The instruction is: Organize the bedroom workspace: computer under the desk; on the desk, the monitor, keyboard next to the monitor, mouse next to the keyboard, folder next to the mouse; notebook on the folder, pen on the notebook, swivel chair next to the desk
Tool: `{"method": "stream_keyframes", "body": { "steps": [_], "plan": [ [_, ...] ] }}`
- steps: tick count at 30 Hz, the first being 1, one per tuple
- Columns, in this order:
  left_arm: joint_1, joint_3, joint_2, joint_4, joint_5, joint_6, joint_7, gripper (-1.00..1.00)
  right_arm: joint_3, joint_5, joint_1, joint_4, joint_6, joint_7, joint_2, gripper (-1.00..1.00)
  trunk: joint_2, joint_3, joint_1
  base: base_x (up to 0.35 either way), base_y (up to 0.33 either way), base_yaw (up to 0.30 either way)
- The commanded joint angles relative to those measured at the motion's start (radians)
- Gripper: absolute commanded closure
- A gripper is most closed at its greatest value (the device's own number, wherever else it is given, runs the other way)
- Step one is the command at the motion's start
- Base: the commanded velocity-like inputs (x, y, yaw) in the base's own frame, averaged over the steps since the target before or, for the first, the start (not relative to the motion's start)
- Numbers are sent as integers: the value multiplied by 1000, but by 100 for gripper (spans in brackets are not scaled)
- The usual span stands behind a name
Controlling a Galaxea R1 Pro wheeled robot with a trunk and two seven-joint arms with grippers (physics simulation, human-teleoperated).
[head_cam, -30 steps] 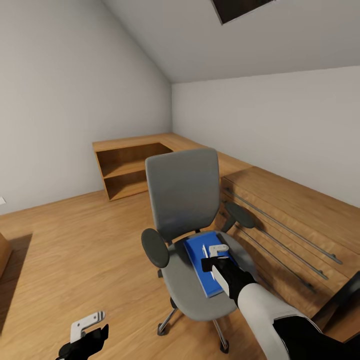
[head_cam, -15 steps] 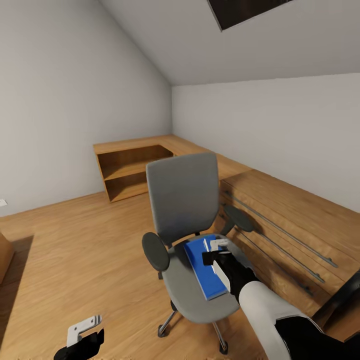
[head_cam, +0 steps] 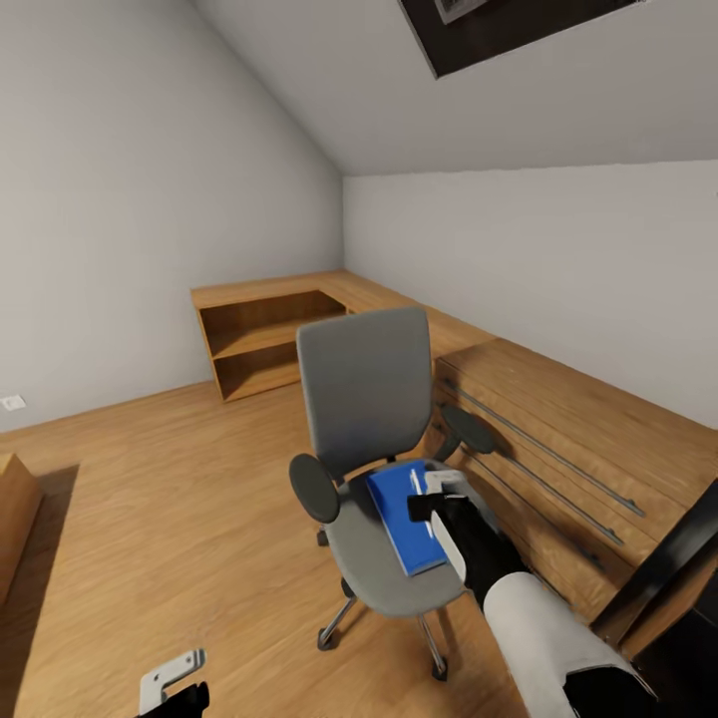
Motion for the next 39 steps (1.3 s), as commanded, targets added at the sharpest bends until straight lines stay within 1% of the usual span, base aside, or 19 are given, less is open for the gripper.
{"method": "stream_keyframes", "body": {
  "steps": [1,2,3,4,5,6,7,8,9,10,15,19,24,31,39],
  "plan": [
    [-1,3,-10,9,4,-2,4,-100,2,-2,41,-87,36,-9,0,100,7,2,-4,-11,0,0],
    [-1,7,-18,16,3,-2,4,-100,1,-2,89,-184,67,-19,0,100,14,5,-8,-7,0,0],
    [-1,8,-20,18,3,-1,4,-100,1,-2,115,-236,85,-27,0,100,21,9,-12,-6,0,0],
    [-1,10,-23,21,3,-1,4,-100,-1,-3,167,-341,124,-46,0,100,28,12,-16,-4,0,0],
    [-1,11,-25,22,3,-1,4,-100,-3,-3,191,-393,143,-57,0,100,35,15,-19,-3,0,0],
    [-1,12,-26,24,3,-1,4,-100,-8,-3,235,-491,182,-78,0,100,42,18,-23,-2,0,0],
    [-1,12,-27,25,3,-1,4,-100,-11,-3,255,-536,200,-87,0,100,49,21,-27,-1,0,0],
    [-2,13,-28,26,3,-1,4,-100,-20,-4,288,-618,231,-101,0,100,56,24,-31,0,0,0],
    [-2,13,-28,26,3,-1,4,-100,-24,-4,303,-654,245,-106,0,100,63,27,-35,0,0,0],
    [-1,13,-29,26,3,-1,4,-100,-30,-4,329,-718,270,-113,1,100,70,30,-39,0,0,0],
    [-1,14,-31,27,2,-2,4,-100,-40,-5,383,-856,338,-122,0,100,105,46,-58,0,0,0],
    [-1,14,-31,27,1,-2,4,-100,-45,-6,393,-890,361,-124,1,100,133,59,-73,0,0,0],
    [-2,14,-31,27,0,-2,4,-100,-48,-6,398,-906,369,-125,0,100,168,74,-92,0,0,0],
    [-1,13,-31,27,0,-2,4,-100,-51,-6,399,-944,371,-126,1,100,217,96,-119,0,0,0],
    [-1,12,-31,27,-1,-2,5,-100,-63,-6,399,-949,368,-128,1,100,273,121,-150,0,0,0]
  ]
}}
